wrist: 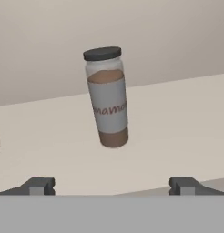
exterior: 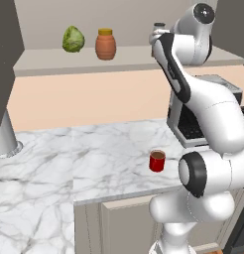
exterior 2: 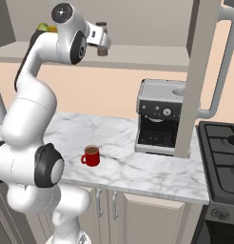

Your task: Pick the cinnamon and honey bottle from the cabinet and place them next to the mug.

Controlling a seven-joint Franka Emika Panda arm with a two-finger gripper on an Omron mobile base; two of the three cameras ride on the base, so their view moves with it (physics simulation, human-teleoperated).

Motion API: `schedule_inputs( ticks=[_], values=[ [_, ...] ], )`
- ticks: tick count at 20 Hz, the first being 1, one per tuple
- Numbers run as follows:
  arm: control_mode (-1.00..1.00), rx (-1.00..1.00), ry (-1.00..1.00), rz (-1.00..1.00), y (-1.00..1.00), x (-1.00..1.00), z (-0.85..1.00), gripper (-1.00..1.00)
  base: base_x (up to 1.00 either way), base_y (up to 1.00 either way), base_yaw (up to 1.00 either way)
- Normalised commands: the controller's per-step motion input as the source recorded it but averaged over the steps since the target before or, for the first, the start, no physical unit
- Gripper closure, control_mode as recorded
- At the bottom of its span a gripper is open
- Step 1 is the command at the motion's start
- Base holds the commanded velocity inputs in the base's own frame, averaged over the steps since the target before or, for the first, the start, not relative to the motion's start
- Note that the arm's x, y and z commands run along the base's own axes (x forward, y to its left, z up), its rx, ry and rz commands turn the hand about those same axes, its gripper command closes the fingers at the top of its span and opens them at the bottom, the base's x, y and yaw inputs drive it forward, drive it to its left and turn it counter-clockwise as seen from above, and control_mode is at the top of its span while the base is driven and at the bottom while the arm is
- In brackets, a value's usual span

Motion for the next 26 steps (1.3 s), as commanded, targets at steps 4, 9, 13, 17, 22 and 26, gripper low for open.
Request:
schedule_inputs(
  ticks=[4,9,13,17,22,26],
  values=[
    [-1.0,0.0,0.0,0.0,0.0,0.14,-0.01,-1.0,0.0,0.0,0.0],
    [-1.0,0.0,0.0,0.0,0.0,0.22,-0.03,-1.0,0.0,0.0,0.0],
    [-1.0,0.0,0.0,0.0,0.0,0.19,0.0,-1.0,0.0,0.0,0.0],
    [-1.0,0.0,0.0,0.0,0.0,0.21,0.0,-1.0,0.0,0.0,0.0],
    [-1.0,0.0,0.0,0.0,0.0,0.23,-0.01,-1.0,0.0,0.0,0.0],
    [-1.0,0.0,0.0,0.0,0.0,0.22,-0.02,-1.0,0.0,0.0,0.0]
  ],
)
